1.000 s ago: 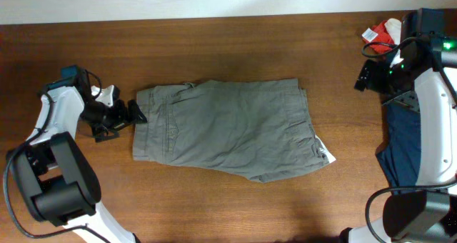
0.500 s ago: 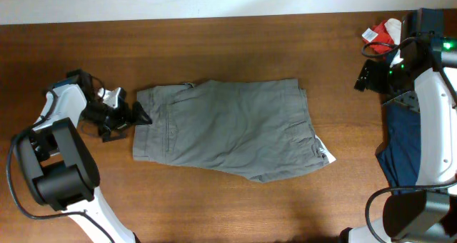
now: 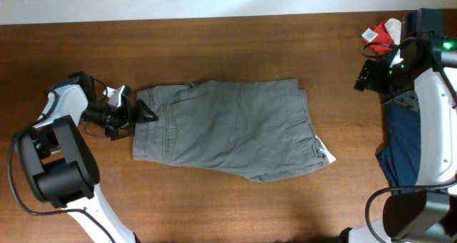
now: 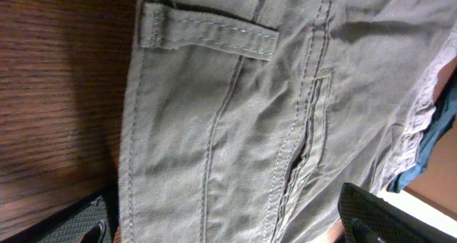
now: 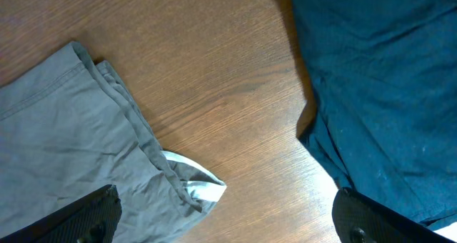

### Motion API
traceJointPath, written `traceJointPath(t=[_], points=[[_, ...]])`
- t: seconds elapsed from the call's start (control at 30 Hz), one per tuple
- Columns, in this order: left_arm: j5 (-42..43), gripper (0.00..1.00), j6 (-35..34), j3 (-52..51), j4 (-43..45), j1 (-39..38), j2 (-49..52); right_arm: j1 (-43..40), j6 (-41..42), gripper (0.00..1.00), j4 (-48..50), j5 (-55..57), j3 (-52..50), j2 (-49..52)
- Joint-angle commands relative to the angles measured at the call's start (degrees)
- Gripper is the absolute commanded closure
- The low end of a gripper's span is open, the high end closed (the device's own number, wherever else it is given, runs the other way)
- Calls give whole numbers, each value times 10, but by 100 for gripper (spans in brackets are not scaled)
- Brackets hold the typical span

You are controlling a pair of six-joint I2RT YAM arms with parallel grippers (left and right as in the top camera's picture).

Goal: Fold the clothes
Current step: 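Reach the left gripper to the shorts' left waistband edge and grasp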

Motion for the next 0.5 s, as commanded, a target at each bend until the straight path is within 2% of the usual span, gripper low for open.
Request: traceJointPath(t=[0.0,0.1,0.3,0.47], points=[[-64,25,16,-34,17,-4,73,-2,1,2,-2,1,-1,0],[-117,43,-19,-34,25,-4,76,-2,1,2,-2,1,-1,0],[-131,48,-36,-34,27,-5,76,-2,1,2,-2,1,-1,0],[-136,90,-36,-34,34,-4,76,-2,1,2,-2,1,-1,0]])
